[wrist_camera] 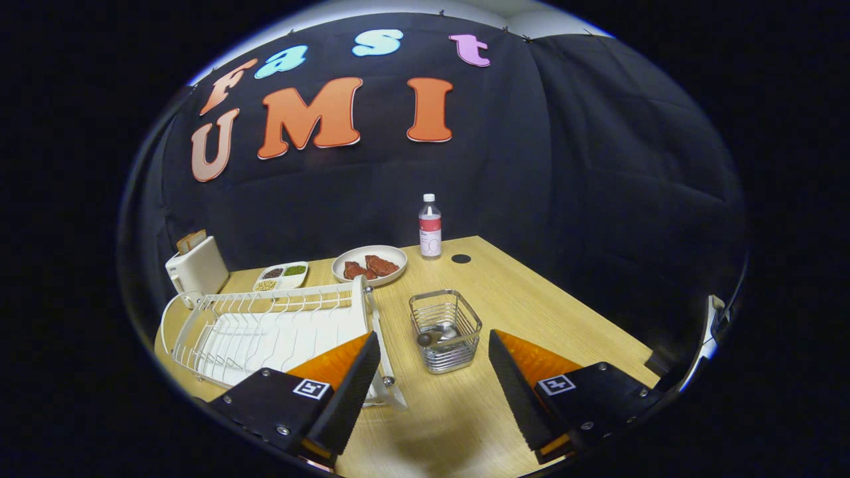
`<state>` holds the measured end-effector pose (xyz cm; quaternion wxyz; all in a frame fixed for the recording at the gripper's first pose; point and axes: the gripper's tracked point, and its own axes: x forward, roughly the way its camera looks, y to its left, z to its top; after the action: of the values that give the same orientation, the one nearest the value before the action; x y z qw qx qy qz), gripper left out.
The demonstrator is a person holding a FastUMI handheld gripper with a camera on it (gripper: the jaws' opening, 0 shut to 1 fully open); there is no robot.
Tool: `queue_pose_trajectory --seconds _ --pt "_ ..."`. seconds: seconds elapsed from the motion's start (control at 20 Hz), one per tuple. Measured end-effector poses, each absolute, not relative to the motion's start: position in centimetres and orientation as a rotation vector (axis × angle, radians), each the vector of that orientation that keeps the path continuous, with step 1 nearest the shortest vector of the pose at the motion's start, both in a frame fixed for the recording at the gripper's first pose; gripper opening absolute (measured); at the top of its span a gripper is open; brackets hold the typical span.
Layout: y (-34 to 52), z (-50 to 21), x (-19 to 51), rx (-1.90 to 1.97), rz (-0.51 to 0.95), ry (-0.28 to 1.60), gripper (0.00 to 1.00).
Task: Take the plate from the dish rack, then take the spoon from the basket and place it into the plate.
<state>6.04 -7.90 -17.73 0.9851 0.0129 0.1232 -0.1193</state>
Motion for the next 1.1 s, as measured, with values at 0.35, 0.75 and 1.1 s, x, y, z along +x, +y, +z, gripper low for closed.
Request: queue_pose_trajectory --seconds 0.35,0.75,1.1 --pt "-8.8 -20.4 9.5 0.024 -0.218 0.264 0.6" --pt "-9.6 -19.9 10.6 0.002 -0.204 0.267 0.1" --pt "-10.3 -15.0 9.0 -0.062 -0.157 0.204 0.06"
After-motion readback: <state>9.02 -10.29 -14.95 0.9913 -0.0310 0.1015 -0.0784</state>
